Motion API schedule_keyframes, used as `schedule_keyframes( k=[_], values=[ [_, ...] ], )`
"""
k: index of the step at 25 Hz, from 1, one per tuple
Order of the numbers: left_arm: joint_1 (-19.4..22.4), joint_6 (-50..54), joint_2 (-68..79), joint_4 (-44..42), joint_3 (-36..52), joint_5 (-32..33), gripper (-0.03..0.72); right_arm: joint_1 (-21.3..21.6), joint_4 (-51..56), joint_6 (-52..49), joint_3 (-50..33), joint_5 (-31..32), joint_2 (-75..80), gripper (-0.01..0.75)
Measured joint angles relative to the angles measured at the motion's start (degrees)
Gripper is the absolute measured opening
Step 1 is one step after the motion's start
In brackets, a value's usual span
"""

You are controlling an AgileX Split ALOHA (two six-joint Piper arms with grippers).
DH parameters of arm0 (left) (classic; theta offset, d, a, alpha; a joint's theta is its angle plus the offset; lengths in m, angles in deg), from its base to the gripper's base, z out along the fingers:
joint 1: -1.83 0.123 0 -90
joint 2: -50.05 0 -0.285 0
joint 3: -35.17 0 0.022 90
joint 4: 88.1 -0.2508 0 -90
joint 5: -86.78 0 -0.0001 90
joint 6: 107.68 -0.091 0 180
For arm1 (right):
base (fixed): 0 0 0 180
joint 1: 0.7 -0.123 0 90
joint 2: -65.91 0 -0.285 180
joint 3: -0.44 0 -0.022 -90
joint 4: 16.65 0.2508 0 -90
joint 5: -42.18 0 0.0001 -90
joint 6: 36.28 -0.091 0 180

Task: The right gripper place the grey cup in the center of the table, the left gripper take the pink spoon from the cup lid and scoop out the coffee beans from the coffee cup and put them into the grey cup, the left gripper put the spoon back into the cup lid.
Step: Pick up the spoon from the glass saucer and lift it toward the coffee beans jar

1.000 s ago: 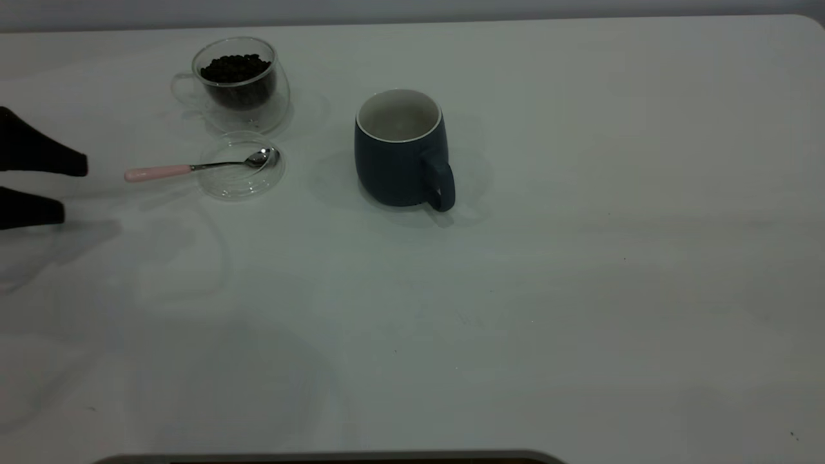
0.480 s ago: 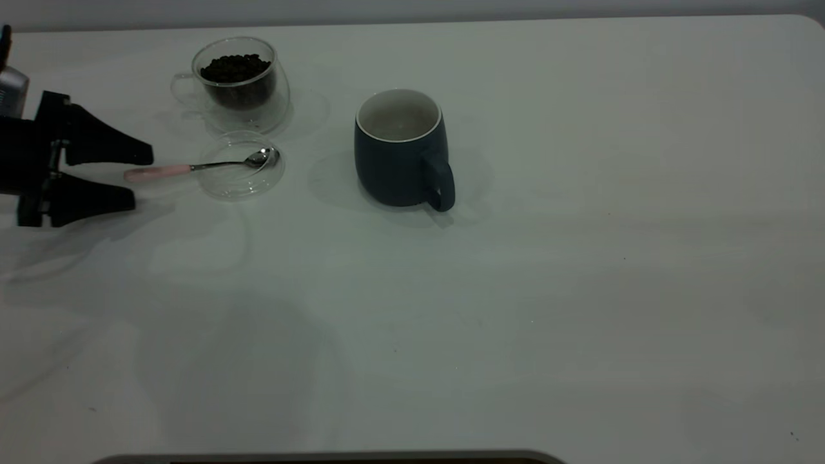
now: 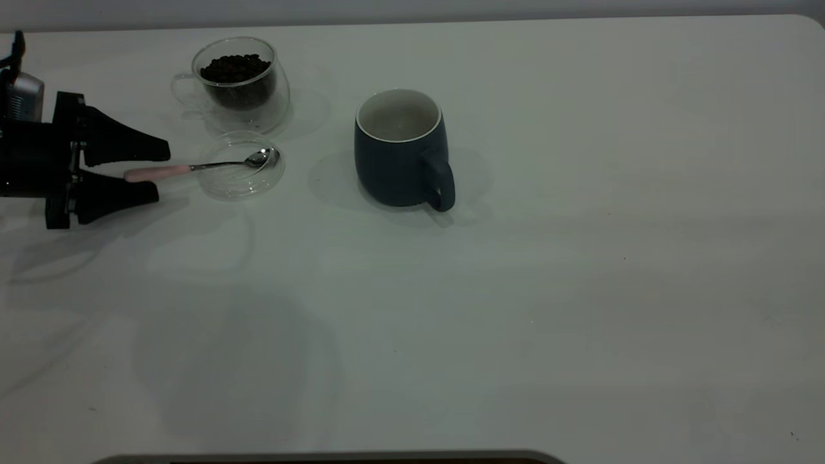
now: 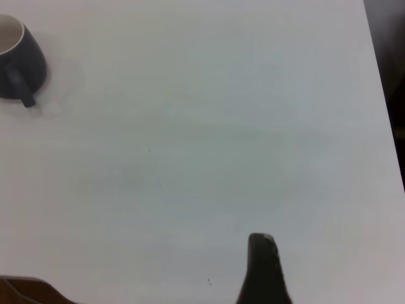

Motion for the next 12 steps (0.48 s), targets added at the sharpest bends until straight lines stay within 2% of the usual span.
schedule_keyframes(
  k=[12],
  values=[
    [0.0, -1.46, 0.06, 0.51, 0.0, 0.12, 0.282, 0.0, 0.0, 0.0, 0.0, 0.0, 0.0, 0.59]
  ],
)
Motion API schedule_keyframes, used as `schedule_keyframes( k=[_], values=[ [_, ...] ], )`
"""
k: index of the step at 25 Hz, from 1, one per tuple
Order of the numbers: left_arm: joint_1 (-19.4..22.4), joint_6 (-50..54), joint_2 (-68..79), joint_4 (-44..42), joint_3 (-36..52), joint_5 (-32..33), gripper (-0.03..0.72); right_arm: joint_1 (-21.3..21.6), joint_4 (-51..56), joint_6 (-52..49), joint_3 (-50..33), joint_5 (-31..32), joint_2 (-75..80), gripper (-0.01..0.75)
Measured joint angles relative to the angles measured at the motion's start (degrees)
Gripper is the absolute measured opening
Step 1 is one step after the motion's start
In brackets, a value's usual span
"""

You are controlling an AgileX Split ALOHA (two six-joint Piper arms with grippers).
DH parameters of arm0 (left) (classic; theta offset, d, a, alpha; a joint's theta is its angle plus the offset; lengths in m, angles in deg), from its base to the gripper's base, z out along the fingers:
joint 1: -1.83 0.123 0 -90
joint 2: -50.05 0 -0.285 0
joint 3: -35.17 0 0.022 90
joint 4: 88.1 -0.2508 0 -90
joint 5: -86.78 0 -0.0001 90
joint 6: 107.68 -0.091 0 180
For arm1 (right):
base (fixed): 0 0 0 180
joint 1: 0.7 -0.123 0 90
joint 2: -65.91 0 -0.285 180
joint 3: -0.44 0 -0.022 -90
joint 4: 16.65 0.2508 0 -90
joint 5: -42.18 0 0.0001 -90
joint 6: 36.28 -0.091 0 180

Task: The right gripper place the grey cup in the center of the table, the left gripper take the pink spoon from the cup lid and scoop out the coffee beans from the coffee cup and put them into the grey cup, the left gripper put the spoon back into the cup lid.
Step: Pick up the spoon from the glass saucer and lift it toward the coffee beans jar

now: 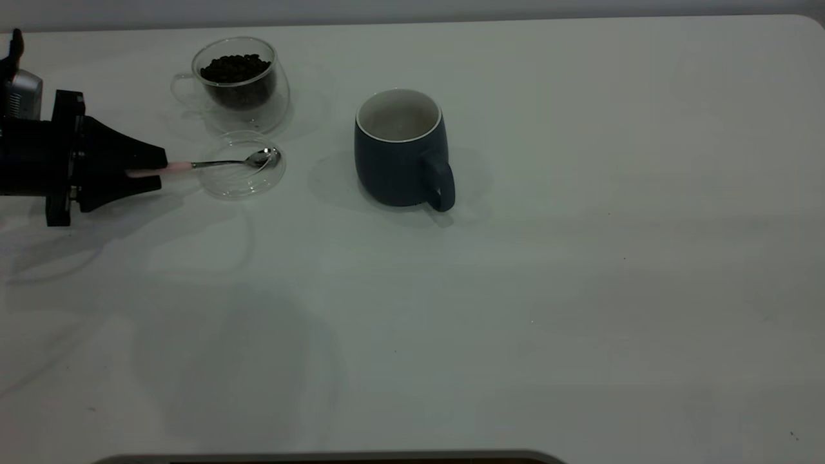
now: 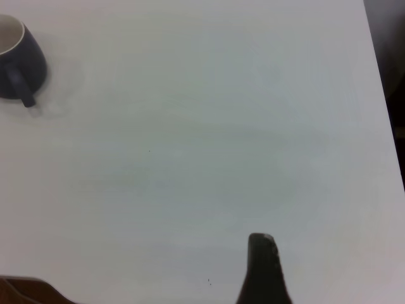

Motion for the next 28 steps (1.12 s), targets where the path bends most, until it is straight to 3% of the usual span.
schedule_keyframes(
  k=[6, 28],
  values=[
    [0.0, -1.59, 0.0, 2.17, 0.0, 0.15, 0.131, 0.0, 0.0, 0.0, 0.0, 0.0, 0.0, 0.59],
    [1.1, 0.04, -3.04, -3.23, 0.0, -0.45, 0.127, 0.0, 0.02, -0.05, 0.0, 0.0, 0.0, 0.59]
  ],
)
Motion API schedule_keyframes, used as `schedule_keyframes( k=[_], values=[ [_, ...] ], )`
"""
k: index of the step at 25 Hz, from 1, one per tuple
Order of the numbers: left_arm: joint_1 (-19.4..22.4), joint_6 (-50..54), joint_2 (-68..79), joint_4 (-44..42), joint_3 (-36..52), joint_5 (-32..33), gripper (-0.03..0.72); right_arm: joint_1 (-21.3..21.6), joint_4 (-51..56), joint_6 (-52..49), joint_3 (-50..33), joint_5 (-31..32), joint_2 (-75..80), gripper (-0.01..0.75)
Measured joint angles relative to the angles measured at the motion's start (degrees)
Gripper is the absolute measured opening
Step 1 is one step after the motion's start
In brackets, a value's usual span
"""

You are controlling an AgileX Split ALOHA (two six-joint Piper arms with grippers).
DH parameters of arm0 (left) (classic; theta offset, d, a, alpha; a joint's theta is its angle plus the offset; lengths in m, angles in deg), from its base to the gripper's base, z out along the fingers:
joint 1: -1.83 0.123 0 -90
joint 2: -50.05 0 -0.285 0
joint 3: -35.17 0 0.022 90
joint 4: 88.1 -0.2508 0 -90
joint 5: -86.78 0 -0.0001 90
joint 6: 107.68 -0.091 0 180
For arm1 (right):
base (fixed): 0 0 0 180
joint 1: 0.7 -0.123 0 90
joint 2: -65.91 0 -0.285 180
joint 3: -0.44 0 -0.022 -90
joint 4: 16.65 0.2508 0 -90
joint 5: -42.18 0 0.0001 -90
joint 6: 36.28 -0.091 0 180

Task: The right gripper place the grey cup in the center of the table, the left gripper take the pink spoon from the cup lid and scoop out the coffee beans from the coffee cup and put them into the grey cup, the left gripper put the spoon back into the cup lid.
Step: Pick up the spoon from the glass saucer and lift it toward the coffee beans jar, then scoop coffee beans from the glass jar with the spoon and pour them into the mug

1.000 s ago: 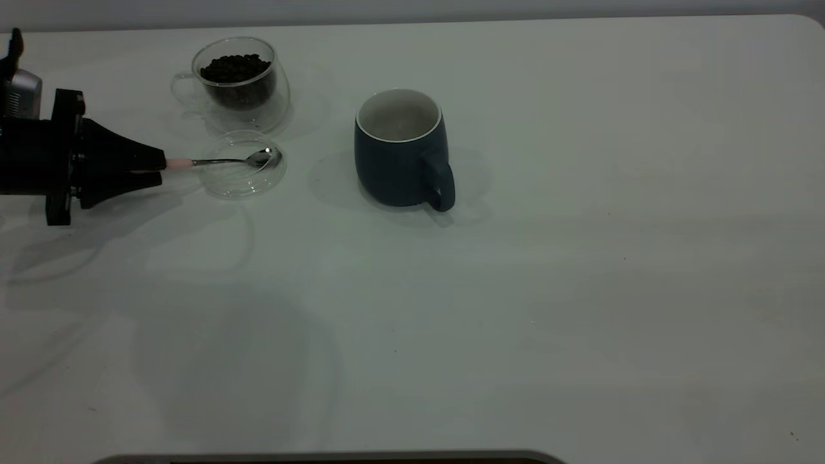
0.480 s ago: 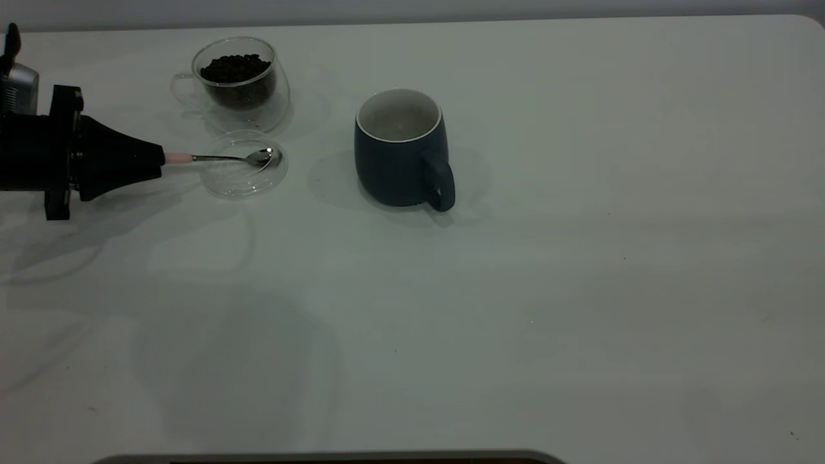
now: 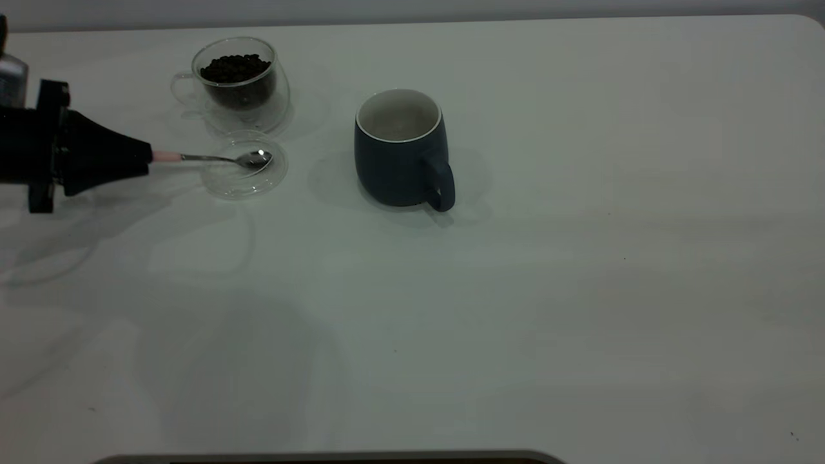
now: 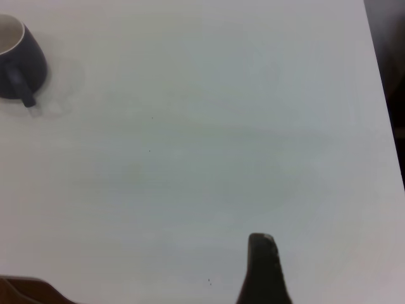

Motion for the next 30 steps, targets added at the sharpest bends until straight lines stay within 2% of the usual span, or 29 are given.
schedule_keyframes(
  k=[7, 14, 20, 25, 30],
  values=[
    [0.0, 0.75, -3.6, -2.7, 0.0, -0.16, 0.127, 0.0, 0.11, 0.0, 0.0, 0.0, 0.0, 0.59],
    [1.56, 4.55, -9.69, -9.7, 0.0, 0.09, 0.127, 0.0, 0.11, 0.0, 0.0, 0.0, 0.0, 0.59],
    [1.74, 1.44, -18.75, -7.47, -1.24, -0.44, 0.127, 0.0, 0.17, 0.0, 0.0, 0.0, 0.0, 0.59],
    [1.44, -0.04, -19.19, -7.05, -5.55, -4.63, 0.127, 0.0, 0.17, 0.0, 0.0, 0.0, 0.0, 0.59],
    [-1.54, -3.25, -16.24, -7.26, -8.13, -6.66, 0.127, 0.0, 0.17, 0.0, 0.0, 0.0, 0.0, 0.59]
  ],
)
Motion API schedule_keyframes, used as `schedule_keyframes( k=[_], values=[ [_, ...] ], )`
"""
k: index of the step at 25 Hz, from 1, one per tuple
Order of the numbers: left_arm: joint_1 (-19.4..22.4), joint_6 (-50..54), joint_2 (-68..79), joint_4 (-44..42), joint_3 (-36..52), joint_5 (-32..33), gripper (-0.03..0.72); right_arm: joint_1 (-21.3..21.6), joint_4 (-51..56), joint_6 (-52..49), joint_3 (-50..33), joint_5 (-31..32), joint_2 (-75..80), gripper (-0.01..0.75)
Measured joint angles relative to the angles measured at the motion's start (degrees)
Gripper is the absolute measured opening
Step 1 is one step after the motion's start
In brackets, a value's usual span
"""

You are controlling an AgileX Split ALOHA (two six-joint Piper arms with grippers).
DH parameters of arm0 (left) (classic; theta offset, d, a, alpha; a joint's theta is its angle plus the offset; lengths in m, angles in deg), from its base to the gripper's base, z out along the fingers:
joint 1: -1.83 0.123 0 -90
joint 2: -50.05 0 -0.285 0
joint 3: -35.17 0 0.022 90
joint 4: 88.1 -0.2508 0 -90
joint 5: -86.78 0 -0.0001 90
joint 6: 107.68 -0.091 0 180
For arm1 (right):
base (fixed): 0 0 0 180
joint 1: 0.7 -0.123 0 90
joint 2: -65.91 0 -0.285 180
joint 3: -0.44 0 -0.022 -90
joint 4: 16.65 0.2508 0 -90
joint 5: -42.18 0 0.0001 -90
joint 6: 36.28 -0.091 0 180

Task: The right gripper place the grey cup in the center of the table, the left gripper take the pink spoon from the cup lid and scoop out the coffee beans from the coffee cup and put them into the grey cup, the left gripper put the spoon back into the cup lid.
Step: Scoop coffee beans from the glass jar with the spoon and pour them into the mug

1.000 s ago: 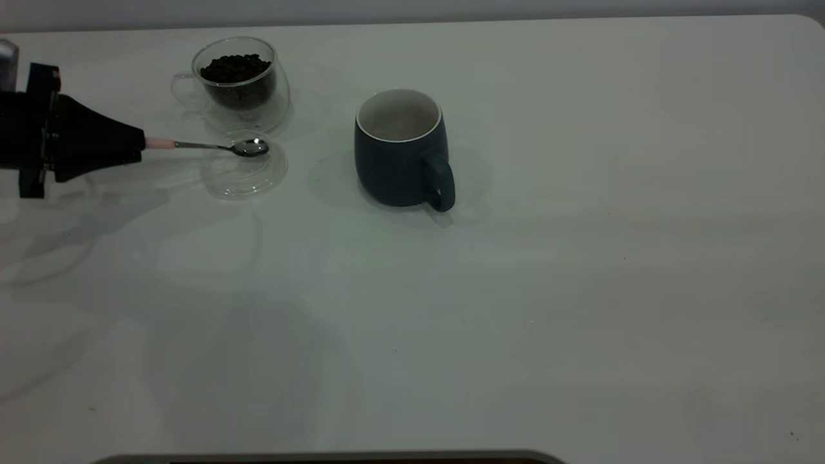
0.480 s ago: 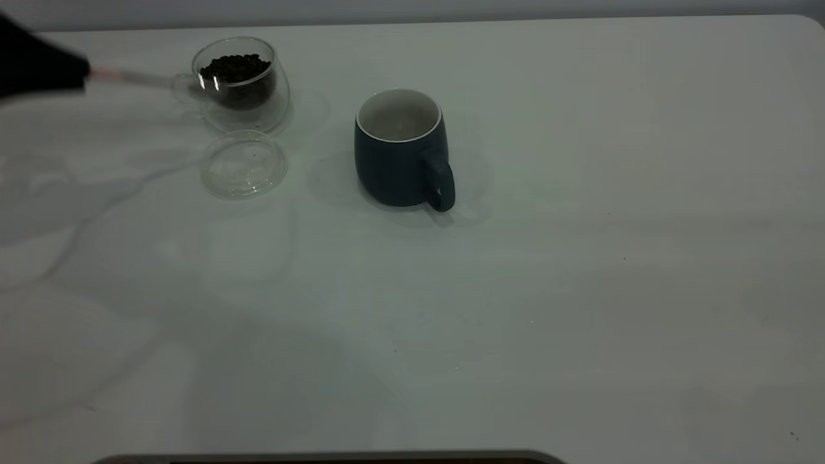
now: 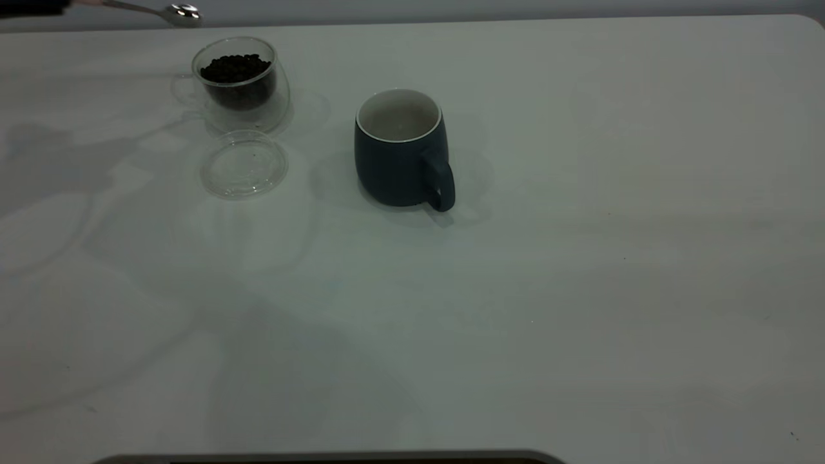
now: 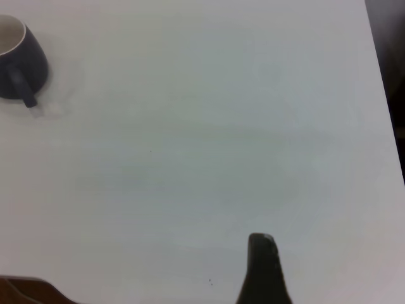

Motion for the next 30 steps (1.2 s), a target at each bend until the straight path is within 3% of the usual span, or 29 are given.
schedule_keyframes(
  k=[7, 17, 24, 30],
  values=[
    [-3.87, -7.94, 4.47, 0.05, -3.35, -2.34, 0.127, 0.0, 0.0, 0.0, 0.0, 0.0, 0.0, 0.59],
    [-5.59, -13.54, 8.93, 0.07, -7.85, -3.37, 0.127, 0.0, 0.0, 0.0, 0.0, 0.0, 0.0, 0.59],
    [-5.59, -12.33, 10.34, 0.14, -8.12, -3.5, 0.127, 0.0, 0.0, 0.06, 0.0, 0.0, 0.0, 0.59],
    [-5.59, -3.6, 10.45, -0.35, -8.12, -2.89, 0.127, 0.0, 0.0, 0.06, 0.0, 0.0, 0.0, 0.59]
  ],
)
